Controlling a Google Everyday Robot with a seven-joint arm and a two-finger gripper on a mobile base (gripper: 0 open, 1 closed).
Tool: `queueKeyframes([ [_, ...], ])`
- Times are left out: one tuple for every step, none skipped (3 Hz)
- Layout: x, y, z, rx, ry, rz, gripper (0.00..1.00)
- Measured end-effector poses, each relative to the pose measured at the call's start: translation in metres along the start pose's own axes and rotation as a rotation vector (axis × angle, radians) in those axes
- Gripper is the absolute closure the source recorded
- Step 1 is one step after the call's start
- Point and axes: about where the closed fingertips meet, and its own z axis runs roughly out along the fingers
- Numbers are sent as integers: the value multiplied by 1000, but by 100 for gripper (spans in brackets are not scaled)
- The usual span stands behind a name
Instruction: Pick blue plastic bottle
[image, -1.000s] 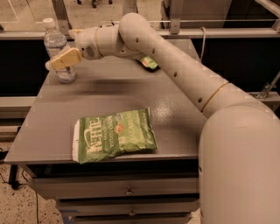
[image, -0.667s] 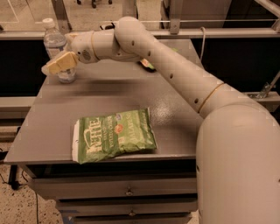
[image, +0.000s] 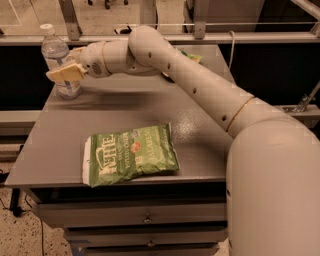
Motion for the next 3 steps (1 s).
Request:
queueKeyframes([
  [4, 0, -1, 9, 1, 7, 64],
  [3, -7, -19, 49, -1, 8, 88],
  [-10, -23, -62, 127, -29, 4, 100],
])
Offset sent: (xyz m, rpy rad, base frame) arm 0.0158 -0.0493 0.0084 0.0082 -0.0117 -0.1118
